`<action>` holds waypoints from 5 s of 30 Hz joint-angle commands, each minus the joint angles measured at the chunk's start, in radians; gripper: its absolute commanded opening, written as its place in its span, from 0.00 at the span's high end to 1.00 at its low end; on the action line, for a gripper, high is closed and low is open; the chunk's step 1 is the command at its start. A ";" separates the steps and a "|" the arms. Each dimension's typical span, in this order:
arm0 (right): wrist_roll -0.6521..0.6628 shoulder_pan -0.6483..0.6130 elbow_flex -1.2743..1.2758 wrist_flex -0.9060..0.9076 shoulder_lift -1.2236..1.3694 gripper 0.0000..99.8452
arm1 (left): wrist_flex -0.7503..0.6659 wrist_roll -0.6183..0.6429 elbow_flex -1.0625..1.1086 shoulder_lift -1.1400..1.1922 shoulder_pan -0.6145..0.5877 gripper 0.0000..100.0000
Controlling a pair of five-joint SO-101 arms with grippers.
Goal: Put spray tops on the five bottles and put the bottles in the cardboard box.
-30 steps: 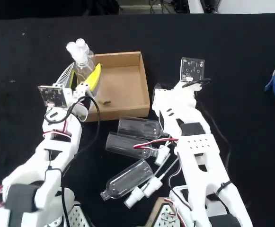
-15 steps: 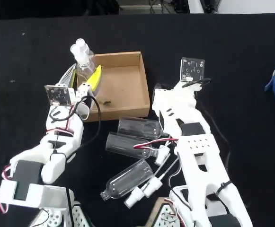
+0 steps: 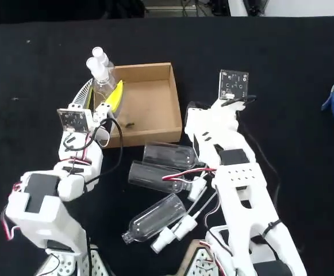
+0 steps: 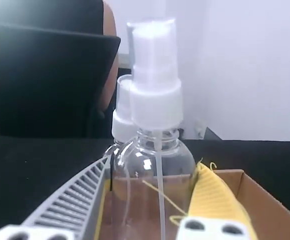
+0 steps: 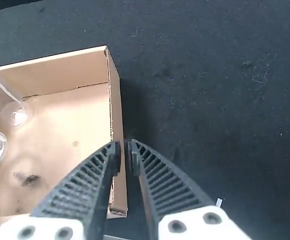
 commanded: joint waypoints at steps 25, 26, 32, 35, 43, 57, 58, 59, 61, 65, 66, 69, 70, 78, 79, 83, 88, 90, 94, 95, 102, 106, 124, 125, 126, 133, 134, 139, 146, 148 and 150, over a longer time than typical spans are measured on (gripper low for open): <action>-0.006 0.017 -0.012 -0.028 -0.015 0.98 | -0.106 -0.008 -0.145 0.210 -0.025 0.97; -0.006 0.017 -0.012 -0.028 -0.015 0.98 | -0.104 -0.005 -0.154 0.210 -0.025 0.97; -0.006 0.017 -0.010 -0.028 -0.015 0.98 | 0.012 0.000 -0.209 0.206 -0.025 0.97; -0.006 0.017 -0.013 -0.028 -0.016 0.98 | 0.014 0.000 -0.219 0.210 -0.025 0.97; -0.006 0.017 -0.015 -0.028 -0.016 0.98 | 0.015 0.000 -0.213 0.210 -0.027 0.97; -0.005 0.017 -0.015 -0.028 -0.016 0.98 | 0.020 0.002 -0.211 0.212 -0.031 0.84; -0.005 0.017 -0.015 -0.028 -0.016 0.98 | 0.020 0.002 -0.211 0.212 -0.031 0.80; -0.005 0.017 -0.015 -0.028 -0.016 0.98 | 0.020 0.002 -0.211 0.212 -0.033 0.78; -0.005 0.017 -0.015 -0.028 -0.016 0.98 | 0.020 0.002 -0.211 0.212 -0.035 0.78; -0.005 0.017 -0.015 -0.028 -0.016 0.98 | 0.020 0.002 -0.211 0.212 -0.036 0.78; -0.005 0.017 -0.015 -0.028 -0.016 0.98 | 0.020 0.002 -0.211 0.212 -0.036 0.78; -0.003 0.017 -0.015 -0.028 -0.016 0.98 | 0.020 0.002 -0.211 0.212 -0.036 0.78; -0.003 0.017 -0.015 -0.028 -0.016 0.98 | 0.020 0.002 -0.211 0.212 -0.036 0.78; -0.003 0.017 -0.015 -0.029 -0.016 0.98 | 0.014 0.002 -0.213 0.199 -0.031 0.78; -0.003 0.017 -0.015 -0.029 -0.016 0.98 | 0.014 0.002 -0.213 0.199 -0.030 0.78; -0.002 0.017 -0.015 -0.029 -0.016 0.98 | 0.014 0.002 -0.211 0.199 -0.035 0.78; -0.002 0.017 -0.016 -0.029 -0.016 0.98 | 0.014 0.002 -0.211 0.198 -0.036 0.78; -0.002 0.017 -0.016 -0.029 -0.018 0.98 | 0.014 0.002 -0.211 0.195 -0.036 0.78; -0.002 0.017 -0.016 -0.029 -0.018 0.98 | 0.020 0.002 -0.176 0.120 -0.036 0.78; -0.002 0.017 -0.016 -0.029 -0.018 0.98 | 0.021 0.002 -0.162 0.087 -0.036 0.78; -0.002 0.017 -0.016 -0.029 -0.019 0.98 | 0.313 0.000 -0.113 -0.094 -0.038 0.78; -0.002 0.017 -0.016 -0.029 -0.019 0.98 | 0.368 0.000 -0.096 -0.181 -0.028 0.78; -0.002 0.017 -0.015 -0.029 -0.018 0.98 | 1.123 0.000 -0.104 -0.583 -0.042 0.78; -0.002 0.017 -0.015 -0.029 -0.016 0.98 | 1.178 0.000 -0.110 -0.609 -0.042 0.78; -0.002 0.017 -0.015 -0.029 -0.016 0.98 | 1.234 0.000 -0.125 -0.624 -0.042 0.78; -0.002 0.017 -0.015 -0.029 -0.016 0.98 | 1.587 0.002 -0.239 -0.657 -0.044 0.78; -0.002 0.017 -0.015 -0.029 -0.016 0.98 | 1.625 0.002 -0.259 -0.660 -0.044 0.78; -0.002 0.017 -0.015 -0.029 -0.016 0.98 | 1.780 0.044 -0.371 -0.655 -0.039 0.86; -0.002 0.017 -0.015 -0.029 -0.018 0.98 | 1.821 0.114 -0.381 -0.655 -0.030 0.97; -0.002 0.017 -0.016 -0.029 -0.019 0.98 | 1.821 0.114 -0.378 -0.654 -0.019 0.96; -0.002 0.017 -0.016 -0.029 -0.019 0.98 | 1.817 0.114 -0.375 -0.654 -0.007 0.97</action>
